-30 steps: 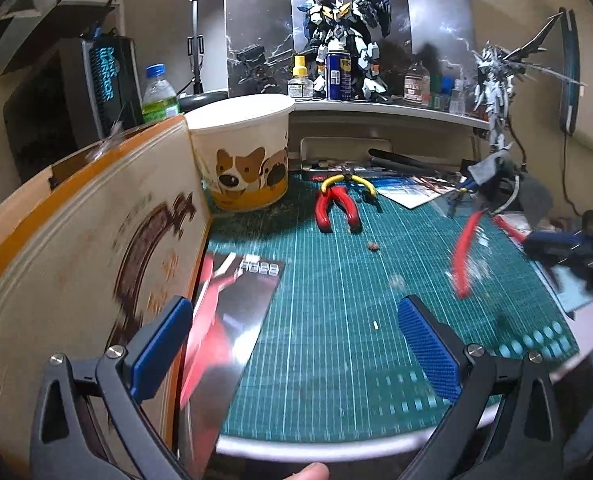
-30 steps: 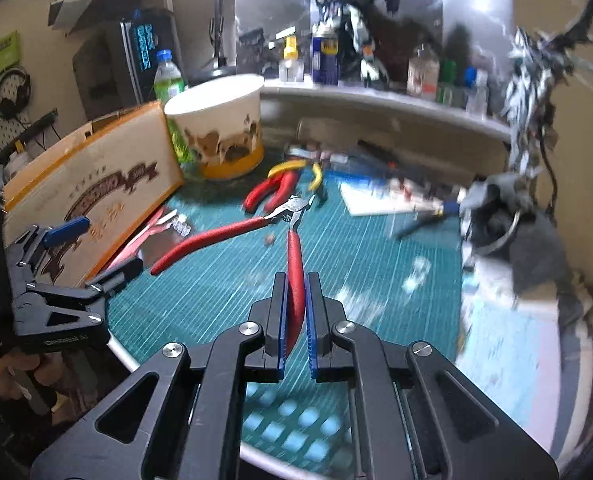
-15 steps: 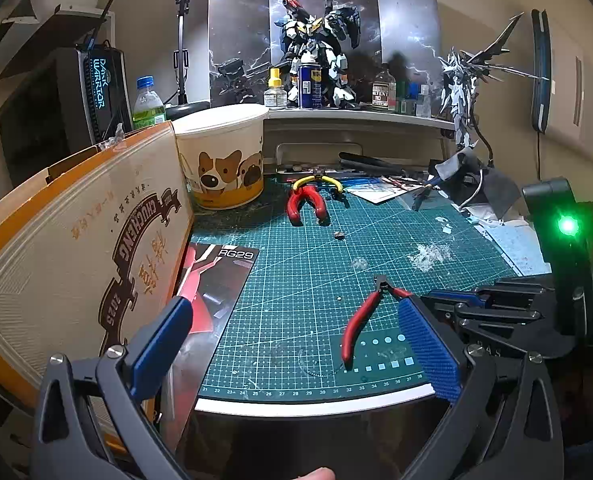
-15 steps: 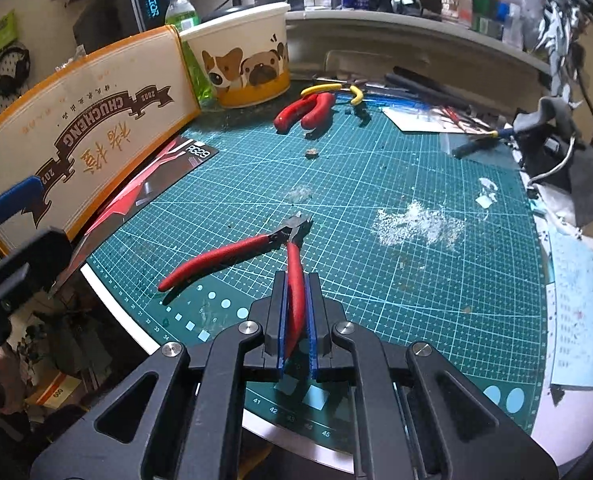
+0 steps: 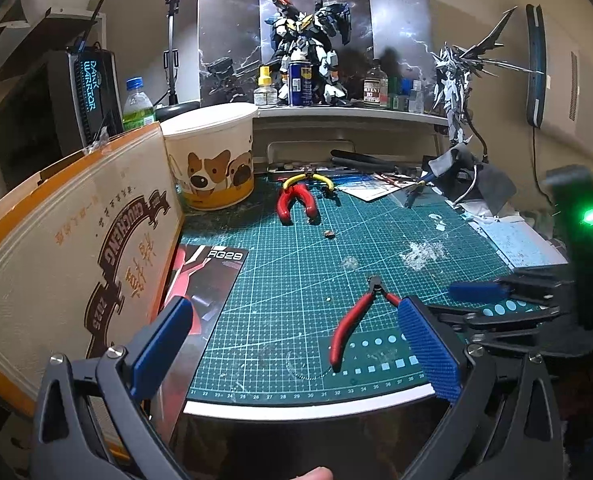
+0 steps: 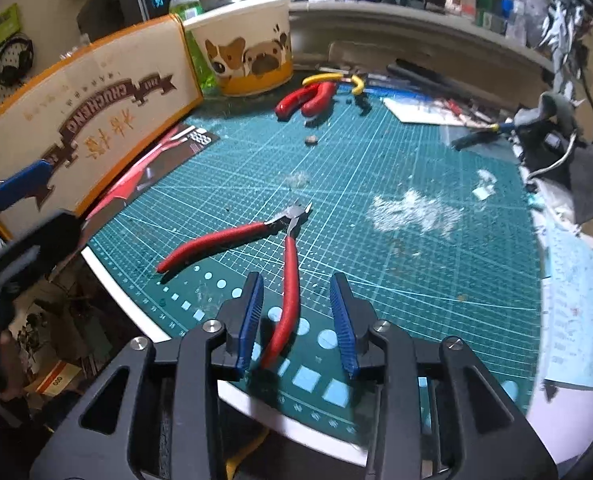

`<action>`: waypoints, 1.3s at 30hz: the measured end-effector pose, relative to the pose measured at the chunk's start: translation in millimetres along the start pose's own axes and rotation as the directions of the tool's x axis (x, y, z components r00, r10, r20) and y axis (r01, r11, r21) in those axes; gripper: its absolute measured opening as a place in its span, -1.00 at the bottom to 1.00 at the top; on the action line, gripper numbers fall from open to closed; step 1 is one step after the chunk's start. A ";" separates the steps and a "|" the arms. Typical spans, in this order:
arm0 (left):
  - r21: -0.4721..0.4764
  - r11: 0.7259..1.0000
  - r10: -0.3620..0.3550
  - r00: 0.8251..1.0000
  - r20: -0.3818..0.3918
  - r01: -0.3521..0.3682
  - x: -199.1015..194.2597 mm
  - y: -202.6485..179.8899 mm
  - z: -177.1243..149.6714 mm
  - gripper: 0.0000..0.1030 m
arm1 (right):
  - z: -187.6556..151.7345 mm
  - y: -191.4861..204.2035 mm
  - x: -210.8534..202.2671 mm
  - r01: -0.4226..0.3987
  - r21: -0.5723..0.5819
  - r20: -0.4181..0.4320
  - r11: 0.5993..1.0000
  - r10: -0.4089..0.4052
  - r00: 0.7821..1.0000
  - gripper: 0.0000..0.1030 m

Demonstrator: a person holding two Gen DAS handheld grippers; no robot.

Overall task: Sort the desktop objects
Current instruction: 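Set the pliers on the mat before the left tool, open right tool, then move the open left tool over the red pliers and close on them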

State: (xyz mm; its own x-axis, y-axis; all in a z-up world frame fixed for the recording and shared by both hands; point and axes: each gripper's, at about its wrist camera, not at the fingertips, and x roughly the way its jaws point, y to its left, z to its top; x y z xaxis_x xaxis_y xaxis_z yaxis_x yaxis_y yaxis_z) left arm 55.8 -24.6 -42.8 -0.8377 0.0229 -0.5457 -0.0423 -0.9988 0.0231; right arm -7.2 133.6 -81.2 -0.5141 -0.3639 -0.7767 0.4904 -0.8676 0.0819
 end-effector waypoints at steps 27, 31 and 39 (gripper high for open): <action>-0.043 0.998 -0.053 0.999 0.013 0.054 33.7 -34.4 25.0 1.00 | -97.8 -57.5 -132.1 0.090 0.285 0.233 0.954 -0.160 0.959 0.33; -0.041 0.997 -0.062 0.998 -0.014 0.062 58.0 -53.5 5.5 1.00 | -102.5 -53.1 -122.7 0.068 0.281 0.225 0.957 -0.135 0.965 0.33; -0.027 0.996 -0.087 0.995 -0.052 0.086 82.0 -68.6 -28.4 1.00 | -108.7 -48.5 -109.2 0.037 0.287 0.209 0.957 -0.100 0.973 0.33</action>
State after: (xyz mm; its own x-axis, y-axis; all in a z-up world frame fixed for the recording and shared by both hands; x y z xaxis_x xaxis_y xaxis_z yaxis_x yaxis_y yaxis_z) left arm 5.5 44.6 -112.9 -0.8014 0.1077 -0.5883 -0.0993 -0.9940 -0.0467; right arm 101.7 252.2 -68.3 -0.6959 -0.3382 -0.6335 0.2489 -0.9411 0.2290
